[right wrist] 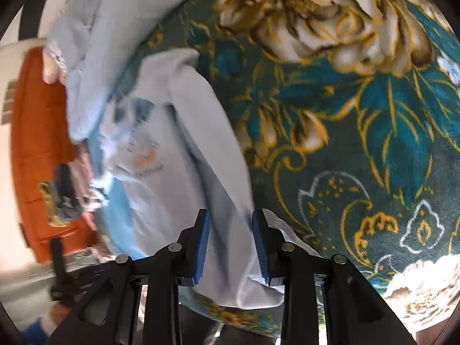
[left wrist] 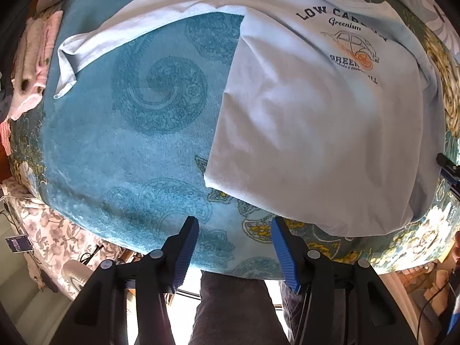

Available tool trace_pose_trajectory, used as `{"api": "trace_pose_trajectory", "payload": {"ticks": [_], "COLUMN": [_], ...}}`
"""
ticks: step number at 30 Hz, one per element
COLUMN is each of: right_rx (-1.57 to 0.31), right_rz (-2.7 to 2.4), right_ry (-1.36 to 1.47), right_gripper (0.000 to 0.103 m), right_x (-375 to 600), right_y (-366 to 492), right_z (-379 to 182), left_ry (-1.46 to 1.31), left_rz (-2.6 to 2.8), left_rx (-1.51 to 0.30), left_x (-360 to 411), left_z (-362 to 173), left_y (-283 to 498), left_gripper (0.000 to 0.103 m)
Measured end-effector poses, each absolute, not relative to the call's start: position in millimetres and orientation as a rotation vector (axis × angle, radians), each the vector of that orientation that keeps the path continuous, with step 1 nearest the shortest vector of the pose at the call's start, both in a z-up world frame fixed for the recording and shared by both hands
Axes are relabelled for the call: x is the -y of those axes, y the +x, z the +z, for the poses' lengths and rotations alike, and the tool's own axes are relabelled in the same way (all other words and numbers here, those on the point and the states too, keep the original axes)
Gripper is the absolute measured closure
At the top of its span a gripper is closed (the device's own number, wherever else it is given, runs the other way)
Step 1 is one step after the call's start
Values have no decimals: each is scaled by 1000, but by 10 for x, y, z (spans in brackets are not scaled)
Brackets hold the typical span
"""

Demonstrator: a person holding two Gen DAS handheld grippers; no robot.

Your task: Fold clothes

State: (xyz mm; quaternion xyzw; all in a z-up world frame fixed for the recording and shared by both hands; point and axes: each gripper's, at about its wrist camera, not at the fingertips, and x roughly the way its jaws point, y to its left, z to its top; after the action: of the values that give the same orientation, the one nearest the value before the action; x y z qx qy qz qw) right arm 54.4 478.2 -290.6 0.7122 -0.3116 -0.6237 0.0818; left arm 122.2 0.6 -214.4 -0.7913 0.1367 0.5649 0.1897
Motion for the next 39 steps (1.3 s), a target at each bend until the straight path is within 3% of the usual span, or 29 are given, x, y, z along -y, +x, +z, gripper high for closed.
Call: {"api": "trace_pose_trajectory", "payload": {"ticks": [1, 2, 3, 8, 19, 27, 32, 36, 39], "right_rx": [938, 949, 966, 991, 862, 910, 884, 844, 913], "right_rz": [-1869, -1871, -1867, -1906, -1898, -1838, -1846, -1867, -1817], "right_ry": [2147, 2162, 2168, 2126, 2044, 2096, 2124, 2151, 2142], "right_gripper": [79, 94, 96, 99, 102, 98, 67, 67, 67], "right_x": [-4781, -4779, -4781, -4845, -4684, -4752, -4769, -4804, -4827], "right_y": [577, 603, 616, 652, 634, 713, 704, 725, 761], "right_z": [-2937, -2967, -2992, -2920, -2794, -3018, -3056, -3080, -3117], "left_ry": [-2226, -2228, -2228, -2230, -2222, -2217, -2221, -2228, -2234], "left_rz": [1583, 1579, 1576, 1547, 1456, 1417, 1398, 1384, 1374], "left_rx": [-391, -395, -397, -433, -513, -535, -543, -545, -541], "left_x": [-12, -19, -22, -54, -289, -474, -547, -589, -609], "left_z": [-2150, -2146, -2140, -2152, -2194, -2213, -2253, -2295, -2320], "left_y": [1229, 1237, 1243, 1292, 1336, 1293, 1254, 1230, 1223], "left_gripper": [46, 46, 46, 45, 45, 42, 42, 42, 41]}}
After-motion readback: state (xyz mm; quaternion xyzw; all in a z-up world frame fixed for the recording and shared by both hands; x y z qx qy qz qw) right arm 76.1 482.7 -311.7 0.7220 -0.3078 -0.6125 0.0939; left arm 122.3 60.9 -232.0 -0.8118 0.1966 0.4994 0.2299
